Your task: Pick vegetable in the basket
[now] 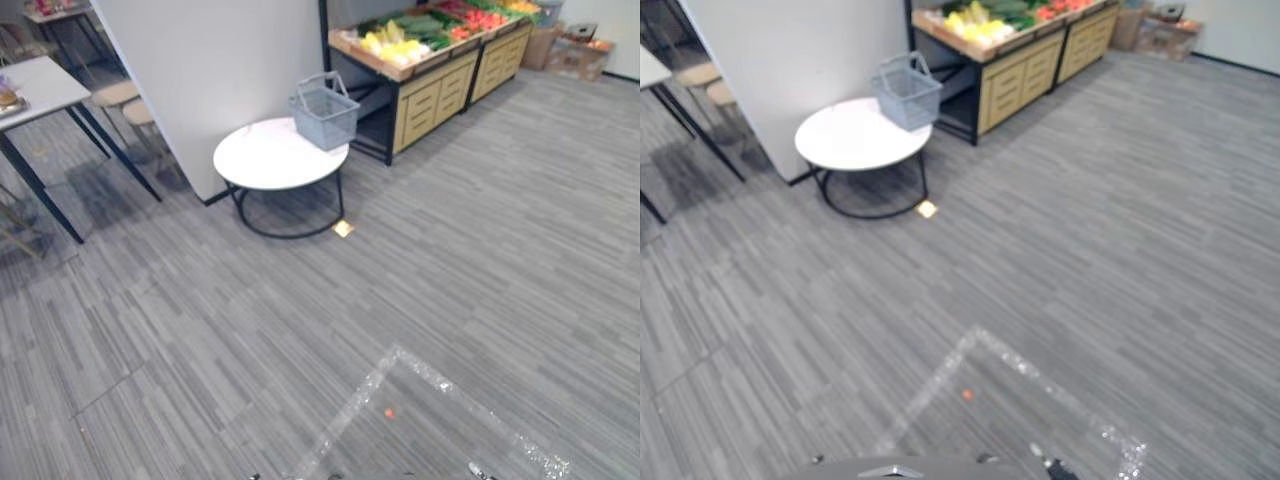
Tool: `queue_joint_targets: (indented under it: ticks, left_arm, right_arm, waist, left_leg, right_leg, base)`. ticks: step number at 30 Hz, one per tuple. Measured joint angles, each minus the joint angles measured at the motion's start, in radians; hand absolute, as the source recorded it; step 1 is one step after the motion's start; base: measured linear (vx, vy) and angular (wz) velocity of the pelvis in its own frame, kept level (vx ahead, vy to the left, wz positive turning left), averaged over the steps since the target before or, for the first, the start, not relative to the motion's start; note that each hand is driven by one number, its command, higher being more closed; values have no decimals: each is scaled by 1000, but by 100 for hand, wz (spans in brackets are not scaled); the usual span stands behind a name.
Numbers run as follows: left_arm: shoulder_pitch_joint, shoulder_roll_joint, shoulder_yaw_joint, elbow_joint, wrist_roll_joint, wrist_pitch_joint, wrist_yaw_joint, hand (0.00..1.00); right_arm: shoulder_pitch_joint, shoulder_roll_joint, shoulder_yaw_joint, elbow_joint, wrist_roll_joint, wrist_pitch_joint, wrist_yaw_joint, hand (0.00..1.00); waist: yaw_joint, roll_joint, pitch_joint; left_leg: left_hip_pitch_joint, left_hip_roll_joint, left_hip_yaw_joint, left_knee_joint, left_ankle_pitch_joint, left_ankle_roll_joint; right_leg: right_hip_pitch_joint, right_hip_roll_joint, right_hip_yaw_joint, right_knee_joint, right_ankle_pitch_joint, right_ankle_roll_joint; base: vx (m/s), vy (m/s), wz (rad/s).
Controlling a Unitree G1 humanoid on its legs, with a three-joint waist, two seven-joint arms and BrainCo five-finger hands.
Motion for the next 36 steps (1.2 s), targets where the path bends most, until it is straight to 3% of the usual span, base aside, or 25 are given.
queue_joint_targets:
  ticks: [13, 17, 36]
  left_arm:
    - [-23, -10, 47, -2, -4, -35, 41, 0]
    - [-17, -10, 45, -2, -22, -43, 46, 0]
    - [-29, -9, 48, 0, -28, -43, 32, 0]
  right_arm:
    - [-59, 2, 4, -7, 25, -26, -17, 0]
    - [-49, -2, 42, -21, 29, -65, -28, 0]
    - [-77, 12, -40, -6, 77, -52, -18, 0]
  waist:
    - [-1, -4, 30]
    - [-1, -3, 32]
    - [-1, 0, 31]
  left_leg:
    - [20, 3, 10, -4, -13, -19]
    - [20, 10, 26, -6, -13, -19]
    - [20, 23, 64, -1, -26, -25]
  right_leg:
    - [26, 1, -2, -23, 1, 3]
    - [21, 7, 4, -28, -2, 11]
    - [24, 22, 24, -52, 9, 1]
  base:
    - [-19, -12, -2]
    - [-90, -25, -9]
    - [39, -11, -5]
